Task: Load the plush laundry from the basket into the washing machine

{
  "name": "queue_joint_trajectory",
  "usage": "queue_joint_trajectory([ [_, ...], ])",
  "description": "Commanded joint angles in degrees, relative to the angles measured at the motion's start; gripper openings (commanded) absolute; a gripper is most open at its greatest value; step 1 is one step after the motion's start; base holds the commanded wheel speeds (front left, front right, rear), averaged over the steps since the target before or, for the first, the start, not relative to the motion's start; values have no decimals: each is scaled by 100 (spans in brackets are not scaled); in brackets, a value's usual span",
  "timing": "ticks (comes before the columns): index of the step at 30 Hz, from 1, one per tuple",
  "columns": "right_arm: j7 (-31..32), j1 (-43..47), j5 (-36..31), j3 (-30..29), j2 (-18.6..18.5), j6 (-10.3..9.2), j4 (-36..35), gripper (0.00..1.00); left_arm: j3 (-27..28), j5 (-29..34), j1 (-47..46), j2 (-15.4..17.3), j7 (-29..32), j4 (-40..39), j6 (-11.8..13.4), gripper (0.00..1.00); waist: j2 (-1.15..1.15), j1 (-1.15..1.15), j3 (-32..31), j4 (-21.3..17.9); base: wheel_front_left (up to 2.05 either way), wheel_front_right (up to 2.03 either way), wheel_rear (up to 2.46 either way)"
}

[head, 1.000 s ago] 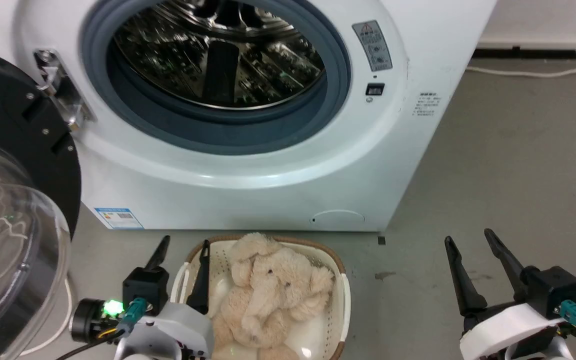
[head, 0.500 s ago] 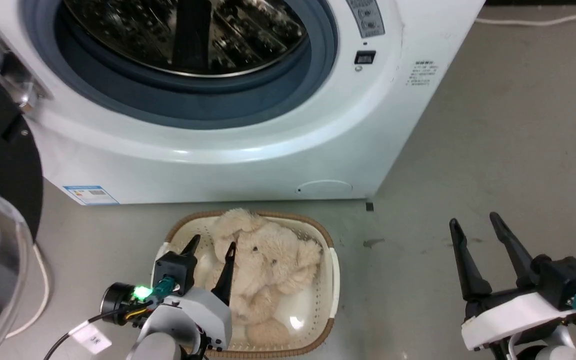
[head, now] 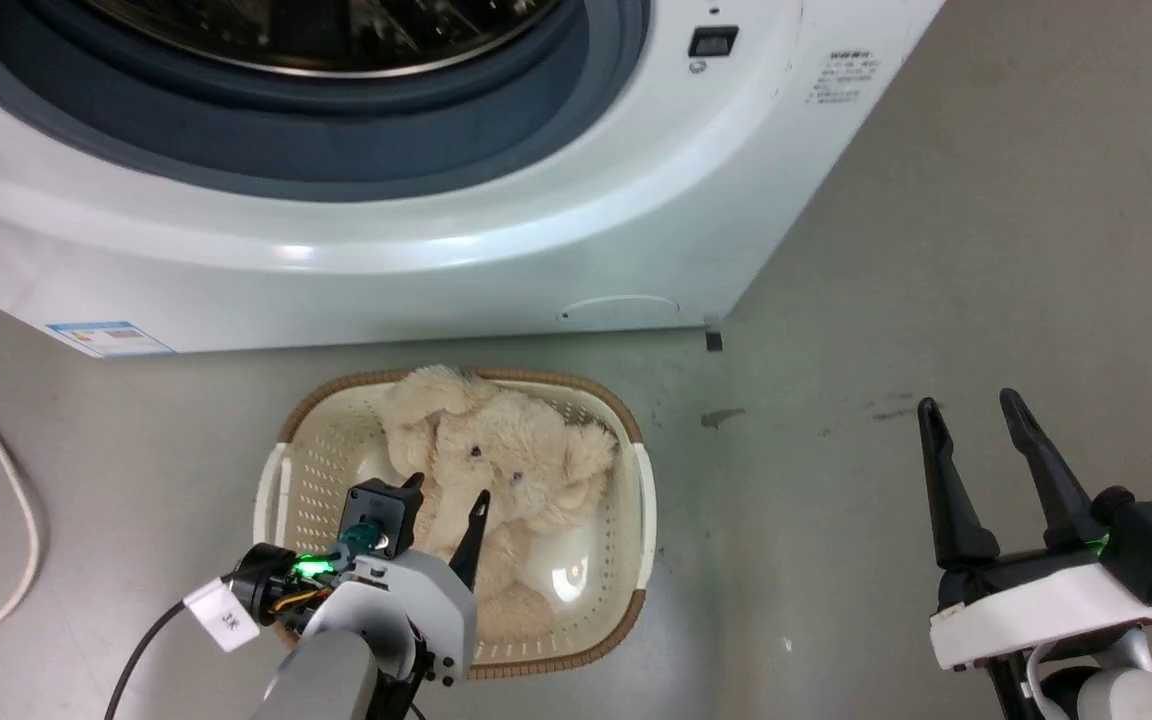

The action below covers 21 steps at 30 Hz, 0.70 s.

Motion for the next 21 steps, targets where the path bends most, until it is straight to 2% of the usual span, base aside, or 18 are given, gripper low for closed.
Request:
queue_joint_trajectory([
  [1, -57, -120, 81, -4, -3, 3, -33, 100, -82, -71, -214, 52, -19, 243, -50, 100, 0, -1, 142, -70, 0, 0, 0],
  [10, -165, -231, 217, 69, -3, 3, -45, 100, -323, -387, -682, 102, 381, 946, -106, 100, 0, -1, 593, -234, 0, 0, 0],
  [21, -297, -393, 394, 150, -4, 3, 37, 100, -664, -636, -1242, 449, 613, 1645, -101, 100, 0, -1, 1150, -504, 0, 0, 0],
])
